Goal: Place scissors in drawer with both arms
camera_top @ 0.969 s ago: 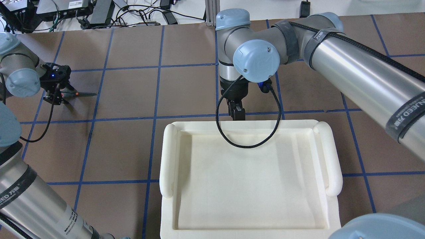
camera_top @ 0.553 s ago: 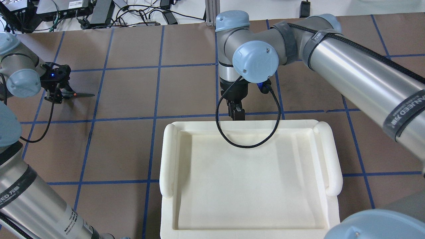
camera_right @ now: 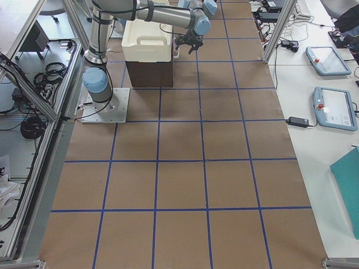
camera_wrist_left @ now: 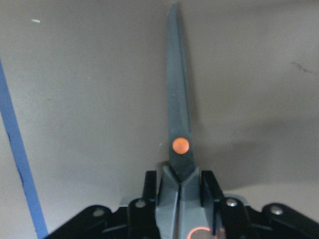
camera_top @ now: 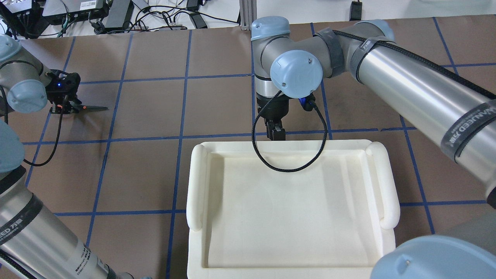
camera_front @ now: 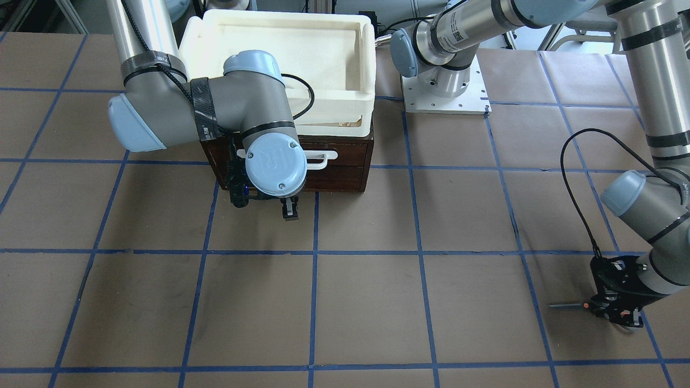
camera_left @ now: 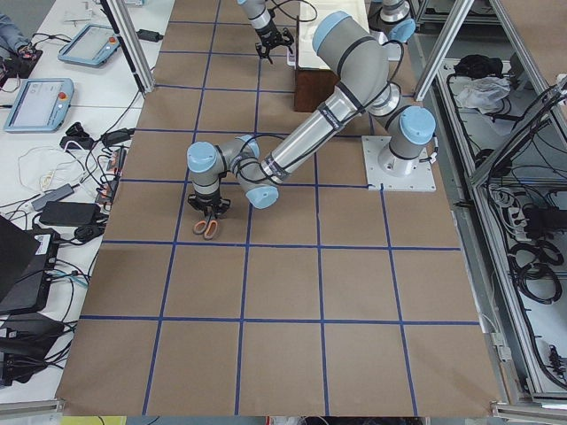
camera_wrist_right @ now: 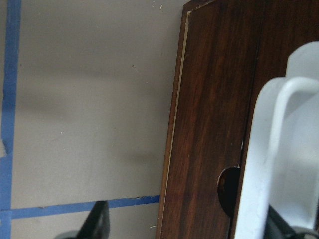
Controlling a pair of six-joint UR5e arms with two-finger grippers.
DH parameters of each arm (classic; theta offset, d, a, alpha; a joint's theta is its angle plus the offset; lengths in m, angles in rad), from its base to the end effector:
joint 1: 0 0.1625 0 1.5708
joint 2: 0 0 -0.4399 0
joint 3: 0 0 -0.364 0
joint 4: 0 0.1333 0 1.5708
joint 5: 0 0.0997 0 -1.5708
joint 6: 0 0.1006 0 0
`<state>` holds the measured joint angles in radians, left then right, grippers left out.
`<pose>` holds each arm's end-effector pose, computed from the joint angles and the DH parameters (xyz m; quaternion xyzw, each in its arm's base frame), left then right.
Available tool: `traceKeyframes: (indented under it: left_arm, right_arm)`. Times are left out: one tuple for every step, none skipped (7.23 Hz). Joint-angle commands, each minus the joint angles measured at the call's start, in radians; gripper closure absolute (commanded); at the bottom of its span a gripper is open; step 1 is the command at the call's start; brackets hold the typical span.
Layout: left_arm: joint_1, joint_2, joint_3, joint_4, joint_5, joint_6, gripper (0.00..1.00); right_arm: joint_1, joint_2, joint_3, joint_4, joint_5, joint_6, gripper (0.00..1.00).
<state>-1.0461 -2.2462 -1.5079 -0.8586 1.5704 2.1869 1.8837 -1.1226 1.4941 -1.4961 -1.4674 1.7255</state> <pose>0.2263 -0.6571 0.2064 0.7378 0.6732 -0.0108 0.0486 0.3142 -0.5043 0.2935 -0.6408 -0.7335 -0.1587 0.1618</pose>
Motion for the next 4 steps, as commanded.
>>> traceKeyframes:
  left_arm:
    - [-0.002, 0.007, 0.0, 0.001, -0.001, -0.007, 0.87]
    - [-0.008, 0.017, 0.0, 0.0, -0.001, -0.01, 0.87]
    - [-0.026, 0.034, 0.0, 0.0, 0.0, -0.012, 0.87]
    - [-0.056, 0.052, -0.001, -0.01, 0.006, -0.021, 0.88]
  right_arm:
    - [0.0, 0.012, 0.0, -0.01, -0.001, -0.009, 0.0]
    - [0.0, 0.017, 0.0, -0.036, -0.001, -0.012, 0.0]
    - [0.0, 0.018, -0.001, -0.061, -0.001, -0.02, 0.0]
    - [0.0, 0.018, -0.006, -0.09, -0.001, -0.027, 0.0]
